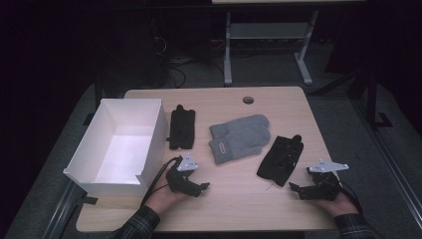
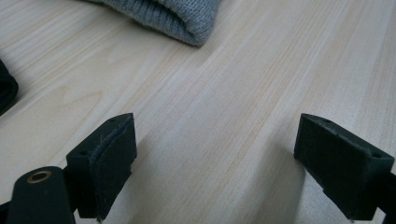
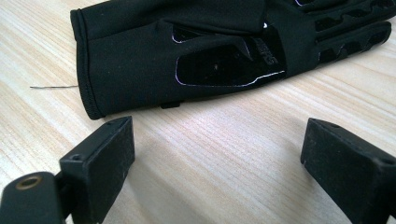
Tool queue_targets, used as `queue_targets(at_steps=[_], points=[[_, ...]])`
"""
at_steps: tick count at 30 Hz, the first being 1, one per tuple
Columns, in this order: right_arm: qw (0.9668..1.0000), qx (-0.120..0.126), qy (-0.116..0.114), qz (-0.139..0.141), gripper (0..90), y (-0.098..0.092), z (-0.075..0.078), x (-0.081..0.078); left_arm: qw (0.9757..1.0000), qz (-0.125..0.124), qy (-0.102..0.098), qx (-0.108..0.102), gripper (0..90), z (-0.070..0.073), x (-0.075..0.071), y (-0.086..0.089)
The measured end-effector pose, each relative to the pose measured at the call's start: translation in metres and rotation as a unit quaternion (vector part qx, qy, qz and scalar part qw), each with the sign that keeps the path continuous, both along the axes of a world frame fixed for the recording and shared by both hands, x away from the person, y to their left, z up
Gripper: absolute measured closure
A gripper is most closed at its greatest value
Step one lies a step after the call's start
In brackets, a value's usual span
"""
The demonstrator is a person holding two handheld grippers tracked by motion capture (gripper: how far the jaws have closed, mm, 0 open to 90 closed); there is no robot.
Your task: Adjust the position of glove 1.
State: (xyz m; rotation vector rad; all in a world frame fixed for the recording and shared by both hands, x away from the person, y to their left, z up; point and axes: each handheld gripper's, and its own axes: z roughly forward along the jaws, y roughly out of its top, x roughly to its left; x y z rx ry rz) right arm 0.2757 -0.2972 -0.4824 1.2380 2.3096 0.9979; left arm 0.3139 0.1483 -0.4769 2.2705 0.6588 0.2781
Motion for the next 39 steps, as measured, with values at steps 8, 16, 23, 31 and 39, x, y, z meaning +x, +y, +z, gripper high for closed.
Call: queue_targets(at_steps=[8, 16, 23, 31, 39], points=[[1.0, -0.001, 0.0, 0.0, 9.1, 0.0, 0.0, 0.001, 0.9999, -0.002, 0.009, 0.014, 13.0, 0.003, 0.004, -0.004], [1.0, -0.002, 0.0, 0.003, 8.6, 0.0, 0.0, 0.001, 0.9999, 0.0, -0.01, 0.007, 13.3, 0.016, 0.009, -0.01], [1.0, -0.002, 0.0, 0.003, 8.6, 0.001, 0.0, 0.002, 0.9998, -0.002, -0.018, -0.001, 13.3, 0.03, 0.02, -0.019], [1.0, -0.002, 0.0, 0.003, 8.6, 0.001, 0.0, 0.002, 0.9996, -0.022, -0.017, -0.008, 14.0, 0.047, 0.044, -0.037], [1.0, -0.002, 0.0, 0.003, 8.6, 0.001, 0.0, 0.002, 0.9989, -0.037, -0.023, -0.016, 14.0, 0.055, 0.066, -0.051]])
